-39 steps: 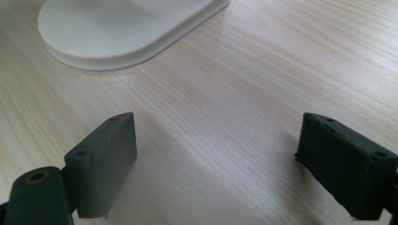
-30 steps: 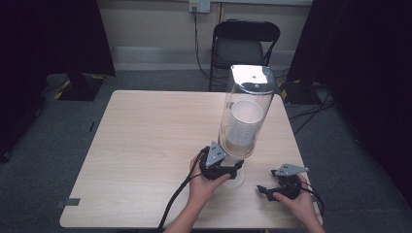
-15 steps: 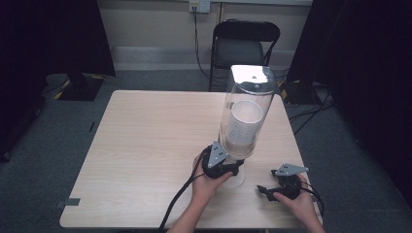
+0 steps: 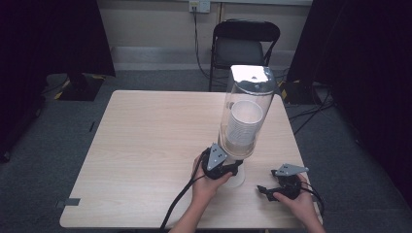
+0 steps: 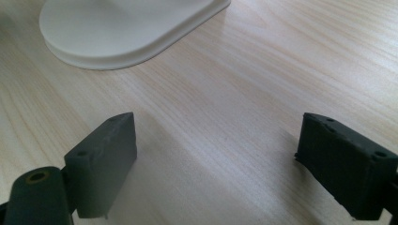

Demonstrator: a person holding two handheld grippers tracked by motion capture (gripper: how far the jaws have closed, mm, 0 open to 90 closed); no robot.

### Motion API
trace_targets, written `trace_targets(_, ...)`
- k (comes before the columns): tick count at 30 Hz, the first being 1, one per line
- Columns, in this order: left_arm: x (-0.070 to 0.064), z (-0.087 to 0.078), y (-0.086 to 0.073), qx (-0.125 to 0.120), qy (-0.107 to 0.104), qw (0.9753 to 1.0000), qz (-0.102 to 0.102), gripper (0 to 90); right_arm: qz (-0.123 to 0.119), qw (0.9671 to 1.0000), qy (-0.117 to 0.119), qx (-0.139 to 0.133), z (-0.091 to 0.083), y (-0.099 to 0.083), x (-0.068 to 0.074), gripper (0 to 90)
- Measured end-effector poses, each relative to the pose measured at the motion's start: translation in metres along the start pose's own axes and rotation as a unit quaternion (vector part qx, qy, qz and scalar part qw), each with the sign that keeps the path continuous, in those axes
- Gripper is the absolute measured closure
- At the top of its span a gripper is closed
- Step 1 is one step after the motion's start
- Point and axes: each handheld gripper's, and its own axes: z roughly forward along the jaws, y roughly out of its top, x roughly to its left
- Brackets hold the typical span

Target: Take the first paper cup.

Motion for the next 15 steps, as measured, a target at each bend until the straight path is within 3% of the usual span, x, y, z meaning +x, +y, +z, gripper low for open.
trace_targets(15,-0.0012,0.0001,0.0035,0.015,0.000,0.9999,0.002,36.1,0.000,1.0000,0.000,0.000,0.0000,0.0000,-0.0001,11.6)
